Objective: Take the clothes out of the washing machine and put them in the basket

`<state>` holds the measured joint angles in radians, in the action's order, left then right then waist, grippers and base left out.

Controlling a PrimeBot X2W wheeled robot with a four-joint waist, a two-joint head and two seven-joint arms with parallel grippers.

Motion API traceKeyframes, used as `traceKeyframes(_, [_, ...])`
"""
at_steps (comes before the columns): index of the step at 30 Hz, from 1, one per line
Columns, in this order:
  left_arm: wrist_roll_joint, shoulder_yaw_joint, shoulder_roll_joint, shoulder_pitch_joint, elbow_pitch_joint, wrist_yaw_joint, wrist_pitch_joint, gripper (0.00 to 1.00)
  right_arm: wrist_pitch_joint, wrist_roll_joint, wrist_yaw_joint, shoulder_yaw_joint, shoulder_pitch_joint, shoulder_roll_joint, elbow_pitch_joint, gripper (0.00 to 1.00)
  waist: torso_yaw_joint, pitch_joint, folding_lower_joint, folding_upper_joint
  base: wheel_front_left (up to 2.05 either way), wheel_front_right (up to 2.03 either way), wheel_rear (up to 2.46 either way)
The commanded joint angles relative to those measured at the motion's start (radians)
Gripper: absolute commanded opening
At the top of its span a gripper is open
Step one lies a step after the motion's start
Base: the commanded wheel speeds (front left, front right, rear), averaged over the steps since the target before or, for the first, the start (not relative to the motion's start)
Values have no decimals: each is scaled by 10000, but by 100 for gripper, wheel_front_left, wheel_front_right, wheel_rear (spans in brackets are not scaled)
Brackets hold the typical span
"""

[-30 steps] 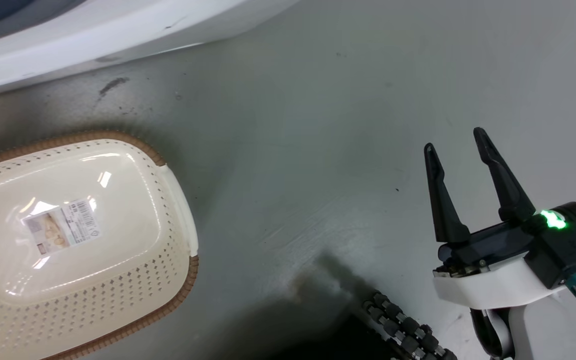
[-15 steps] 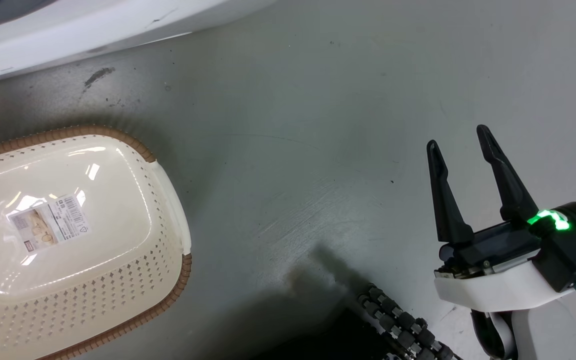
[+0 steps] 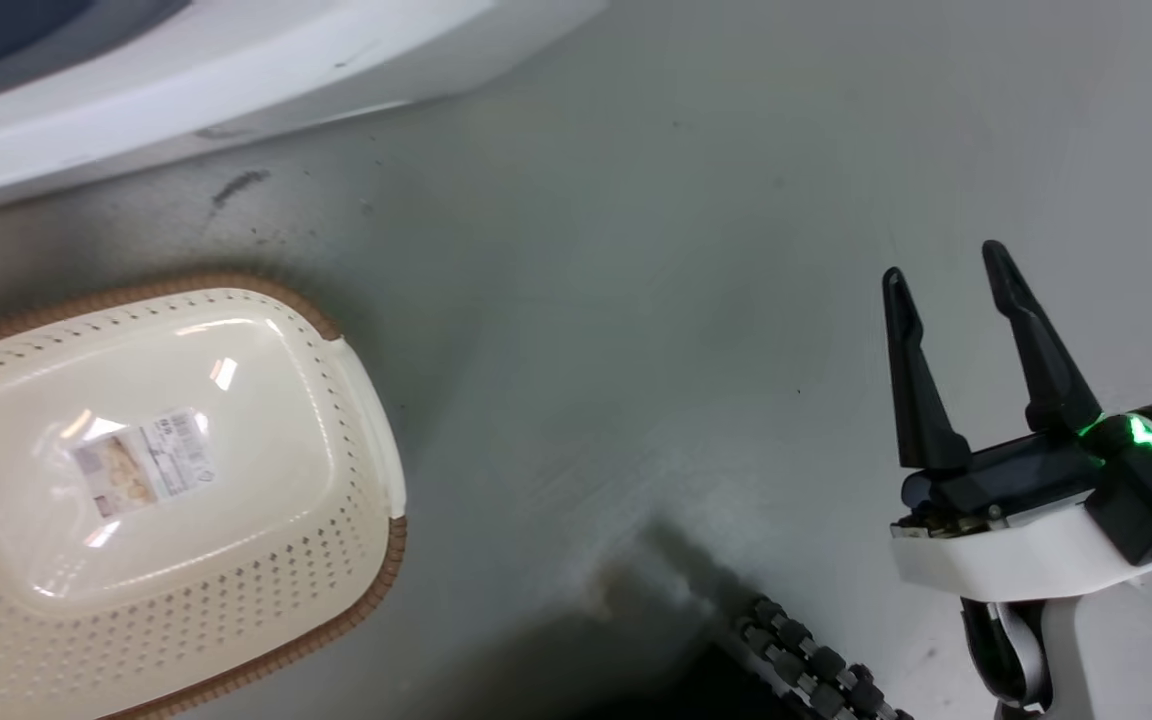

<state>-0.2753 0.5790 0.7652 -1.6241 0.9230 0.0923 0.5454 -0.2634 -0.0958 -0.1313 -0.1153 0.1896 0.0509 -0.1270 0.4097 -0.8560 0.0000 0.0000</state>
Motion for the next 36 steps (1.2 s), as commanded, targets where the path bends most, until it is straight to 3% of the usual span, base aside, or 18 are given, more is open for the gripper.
traceKeyframes(1, [-49, -40, -89, 218, 32, -78, -481, 0, -21, 85, 10, 45, 131, -16, 50, 100, -266, 453, 0, 0, 0, 0, 0])
traceKeyframes(7, [-737, -494, -809, 1319, 617, -500, -2796, 0, -21, 810, 10, 320, 158, -8, 234, 100, -719, 1606, 0, 0, 0, 0, 0])
traceKeyframes(18, [-1846, -1063, -2692, 3771, 1324, -688, -6797, 0, -21, 1670, 12, 798, -290, -5, 537, 100, -1820, 3708, 0, 0, 0, 0, 0])
traceKeyframes(23, [-2032, -1172, -3462, 4908, 1062, -985, -7958, 0, -21, 1747, 10, 1227, -549, -9, 691, 100, -2331, 4495, 0, 0, 0, 0, 0])
traceKeyframes(26, [-1963, -1309, -3635, 5652, 397, -1219, -8107, 0, -21, 1824, 10, 1202, -735, -6, 780, 100, -2559, 4942, 0, 0, 0, 0, 0])
traceKeyframes(34, [-1113, -2204, -3667, 8511, -3730, -1741, -8108, 0, -21, 2000, 10, 1390, -1088, -6, 874, 100, -3052, 6020, 0, 0, 0, 0, 0])
traceKeyframes(35, [-894, -2470, -3660, 9274, -4727, -1831, -8107, 0, -21, 2037, 10, 1466, -1173, -8, 896, 100, -3198, 6221, 0, 0, 0, 0, 0])
traceKeyframes(36, [-894, -2470, -3660, 9274, -4727, -1831, -8107, 0, -21, 2037, 10, 1466, -1173, -8, 896, 100, -3198, 6221, 0, 0, 0, 0, 0])
